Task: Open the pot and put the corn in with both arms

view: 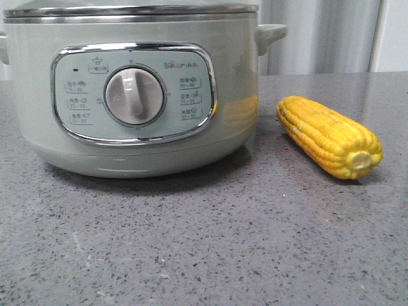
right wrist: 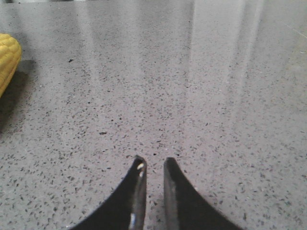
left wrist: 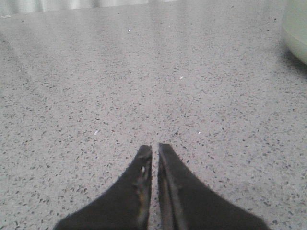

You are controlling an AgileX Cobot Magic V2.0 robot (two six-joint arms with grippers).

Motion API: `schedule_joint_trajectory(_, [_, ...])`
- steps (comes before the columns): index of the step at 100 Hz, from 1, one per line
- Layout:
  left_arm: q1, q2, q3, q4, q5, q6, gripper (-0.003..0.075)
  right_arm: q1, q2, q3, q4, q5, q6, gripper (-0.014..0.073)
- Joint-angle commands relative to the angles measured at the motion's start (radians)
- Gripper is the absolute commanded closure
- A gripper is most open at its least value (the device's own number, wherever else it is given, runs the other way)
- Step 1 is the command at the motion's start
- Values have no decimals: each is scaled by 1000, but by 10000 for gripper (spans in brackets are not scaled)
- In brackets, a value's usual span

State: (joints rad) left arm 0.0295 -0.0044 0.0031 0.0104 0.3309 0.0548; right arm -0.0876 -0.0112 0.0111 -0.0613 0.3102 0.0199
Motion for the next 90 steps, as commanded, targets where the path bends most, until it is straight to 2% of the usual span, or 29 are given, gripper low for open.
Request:
schedule_joint_trajectory(1, [-6,-34,5,-2,-38,-9,741,-5,-21,21,-8,-19,-10,580])
schedule_joint_trajectory(54, [-6,-34,5,-2,-39,-9,741,-5,-21,21,-8,-19,-10,580])
schedule_joint_trajectory(90, [-6,-34,5,-2,-105,-9,741,-5,-21,21,-8,-9,-10,580])
